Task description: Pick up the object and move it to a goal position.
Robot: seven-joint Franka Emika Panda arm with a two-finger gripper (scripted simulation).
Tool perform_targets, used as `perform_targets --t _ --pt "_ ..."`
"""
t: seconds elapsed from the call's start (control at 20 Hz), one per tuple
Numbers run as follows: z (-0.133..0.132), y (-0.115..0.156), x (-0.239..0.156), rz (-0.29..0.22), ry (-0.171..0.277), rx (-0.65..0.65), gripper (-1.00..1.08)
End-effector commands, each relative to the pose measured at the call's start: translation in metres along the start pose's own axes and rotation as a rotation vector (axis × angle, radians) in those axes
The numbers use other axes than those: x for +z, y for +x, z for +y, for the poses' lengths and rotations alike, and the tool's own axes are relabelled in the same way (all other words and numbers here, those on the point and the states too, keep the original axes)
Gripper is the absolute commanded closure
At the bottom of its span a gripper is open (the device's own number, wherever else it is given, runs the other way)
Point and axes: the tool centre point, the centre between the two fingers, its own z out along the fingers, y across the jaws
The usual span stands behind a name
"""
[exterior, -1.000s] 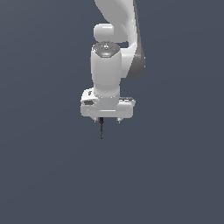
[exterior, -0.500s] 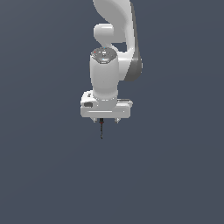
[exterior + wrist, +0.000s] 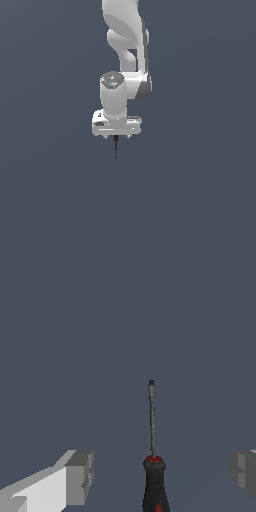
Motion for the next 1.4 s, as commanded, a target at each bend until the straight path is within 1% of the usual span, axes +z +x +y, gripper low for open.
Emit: perform_targets --t 0.0,0.25,0.45,0.85,1.35 --pt "0.005 -0.017 0.016 -0.012 0.004 -0.016 -0.92" --pt "0.010 -0.041 0.038 -0.029 0.009 -0.036 -0.92" --pt "0.012 -0.051 0.046 -0.036 0.011 -0.045 -0.92" --pt "0.013 -0.053 0.052 -0.038 0.012 -0.045 -0.92" --pt "0.012 -0.056 0.092 -0.038 0.012 -0.047 -0.92"
